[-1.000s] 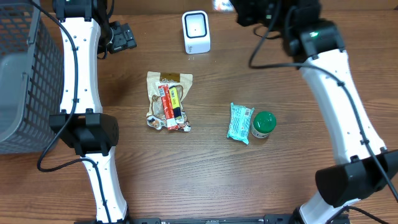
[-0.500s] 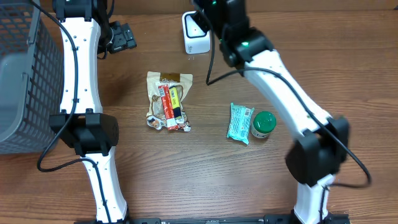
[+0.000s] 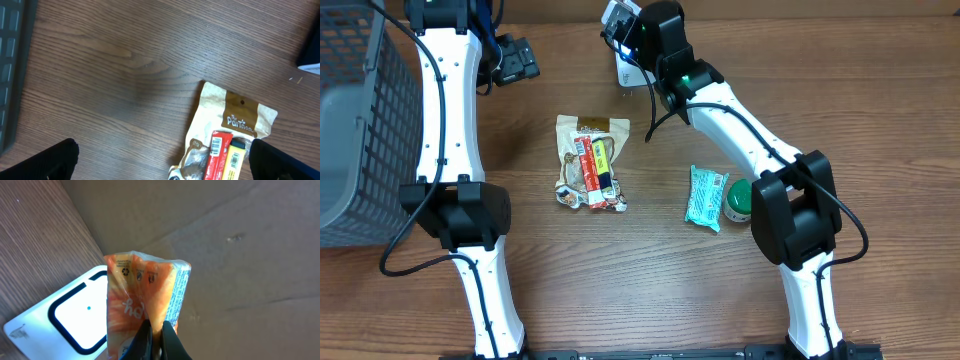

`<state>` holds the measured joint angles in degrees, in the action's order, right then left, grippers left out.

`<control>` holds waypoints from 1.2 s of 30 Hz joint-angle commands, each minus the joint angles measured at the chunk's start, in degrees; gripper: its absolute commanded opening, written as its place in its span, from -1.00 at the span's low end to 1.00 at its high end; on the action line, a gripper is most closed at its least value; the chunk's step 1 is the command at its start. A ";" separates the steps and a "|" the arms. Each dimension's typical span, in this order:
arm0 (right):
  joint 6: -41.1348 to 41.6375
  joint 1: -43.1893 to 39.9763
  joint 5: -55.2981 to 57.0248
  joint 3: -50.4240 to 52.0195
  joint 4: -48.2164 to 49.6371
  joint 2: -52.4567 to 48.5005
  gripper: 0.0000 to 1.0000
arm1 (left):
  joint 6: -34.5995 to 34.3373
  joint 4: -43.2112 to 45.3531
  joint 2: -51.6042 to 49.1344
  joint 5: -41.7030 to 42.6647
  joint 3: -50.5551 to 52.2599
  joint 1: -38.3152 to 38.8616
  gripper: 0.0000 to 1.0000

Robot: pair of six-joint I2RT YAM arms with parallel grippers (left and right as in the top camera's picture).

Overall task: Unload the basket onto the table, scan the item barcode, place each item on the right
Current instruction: 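Carry the orange box up to the white scanner window, then move the box right and set it down on the table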

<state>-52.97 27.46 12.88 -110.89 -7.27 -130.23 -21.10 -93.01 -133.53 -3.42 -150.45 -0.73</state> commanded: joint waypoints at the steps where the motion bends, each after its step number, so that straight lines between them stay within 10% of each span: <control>1: -3.04 -0.20 0.39 -0.68 1.16 -2.54 -0.93 | -1.20 0.13 -0.28 0.46 0.24 0.39 1.00; 23: -2.34 -0.63 7.45 -0.61 8.46 -5.33 -0.93 | -1.20 0.13 -0.28 0.46 0.24 0.37 0.99; 36: 32.44 -2.51 10.25 -0.61 -10.12 7.89 -0.93 | -1.20 0.13 -0.28 0.46 0.24 0.37 1.00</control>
<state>-32.27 26.50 21.93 -110.83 -15.09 -130.43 -21.10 -93.01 -133.53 -3.40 -150.45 -0.75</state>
